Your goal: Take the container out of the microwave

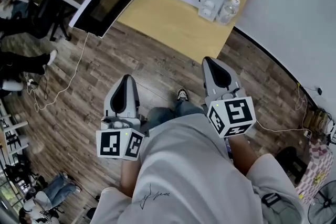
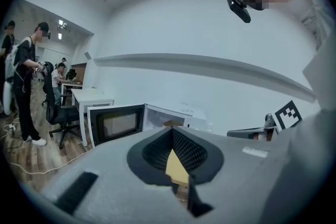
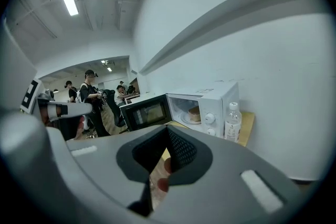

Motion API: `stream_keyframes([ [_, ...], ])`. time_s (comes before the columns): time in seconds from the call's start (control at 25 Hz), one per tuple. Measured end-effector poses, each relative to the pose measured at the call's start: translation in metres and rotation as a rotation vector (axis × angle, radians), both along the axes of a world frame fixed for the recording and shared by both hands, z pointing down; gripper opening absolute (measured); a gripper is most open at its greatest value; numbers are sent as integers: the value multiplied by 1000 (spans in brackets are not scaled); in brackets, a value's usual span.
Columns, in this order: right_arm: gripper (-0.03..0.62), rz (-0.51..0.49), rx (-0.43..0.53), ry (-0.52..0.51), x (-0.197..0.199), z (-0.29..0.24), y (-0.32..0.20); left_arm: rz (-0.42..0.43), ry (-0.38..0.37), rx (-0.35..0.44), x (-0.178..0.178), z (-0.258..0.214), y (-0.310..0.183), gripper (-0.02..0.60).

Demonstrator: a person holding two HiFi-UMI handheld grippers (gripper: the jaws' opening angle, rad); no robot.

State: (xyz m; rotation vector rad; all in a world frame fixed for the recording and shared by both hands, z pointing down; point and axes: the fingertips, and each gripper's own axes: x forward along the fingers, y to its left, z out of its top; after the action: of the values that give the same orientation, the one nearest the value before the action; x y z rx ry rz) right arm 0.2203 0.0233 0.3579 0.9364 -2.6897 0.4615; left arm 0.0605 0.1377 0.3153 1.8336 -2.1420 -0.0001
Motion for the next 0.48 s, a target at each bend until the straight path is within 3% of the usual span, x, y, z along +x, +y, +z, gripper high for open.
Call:
stream_keyframes([
  [0.28,12,51,5,36,-16,5,-35,60,-9,-12,-24,8,-47,-6],
  [0.48,12,133,37,21,-41,-5,-62,180,-19,15,-52,4,-98,-6],
])
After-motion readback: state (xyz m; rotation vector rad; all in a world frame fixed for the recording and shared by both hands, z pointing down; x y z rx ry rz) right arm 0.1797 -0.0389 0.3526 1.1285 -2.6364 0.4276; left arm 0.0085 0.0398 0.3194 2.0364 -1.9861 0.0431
